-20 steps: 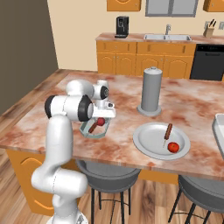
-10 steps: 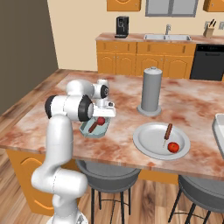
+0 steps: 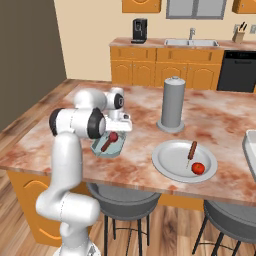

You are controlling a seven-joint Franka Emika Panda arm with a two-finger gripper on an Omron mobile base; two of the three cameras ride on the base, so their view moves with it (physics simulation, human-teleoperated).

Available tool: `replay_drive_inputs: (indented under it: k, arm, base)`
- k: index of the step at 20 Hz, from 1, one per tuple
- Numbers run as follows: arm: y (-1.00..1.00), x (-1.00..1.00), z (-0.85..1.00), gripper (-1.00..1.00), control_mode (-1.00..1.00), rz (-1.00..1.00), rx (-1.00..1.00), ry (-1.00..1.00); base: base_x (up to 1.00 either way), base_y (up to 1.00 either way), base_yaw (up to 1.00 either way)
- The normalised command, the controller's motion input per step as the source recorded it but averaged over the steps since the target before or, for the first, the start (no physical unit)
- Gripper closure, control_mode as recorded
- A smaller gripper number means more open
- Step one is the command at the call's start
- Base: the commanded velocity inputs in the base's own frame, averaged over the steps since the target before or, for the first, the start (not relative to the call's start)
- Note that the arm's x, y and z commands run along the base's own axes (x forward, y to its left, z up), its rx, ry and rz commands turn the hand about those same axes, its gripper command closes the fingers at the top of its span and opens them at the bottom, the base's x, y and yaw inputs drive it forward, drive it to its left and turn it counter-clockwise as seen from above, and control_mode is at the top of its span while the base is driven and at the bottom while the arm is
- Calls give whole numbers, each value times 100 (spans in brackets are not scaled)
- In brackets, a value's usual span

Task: Place one cooked food and one vegetable from the large plate to each tupperware container.

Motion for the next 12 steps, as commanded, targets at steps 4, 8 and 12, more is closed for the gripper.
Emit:
replay_drive_inputs:
  k: [4,8,12]
  arm:
    - [0,-51,56,-100,-100,0,0,-6]
    - [0,-56,53,-100,-100,0,0,-3]
    - [1,-87,67,-100,-100,0,0,-7]
  base:
    - [0,0,0]
    - [0,0,0]
    - [0,0,0]
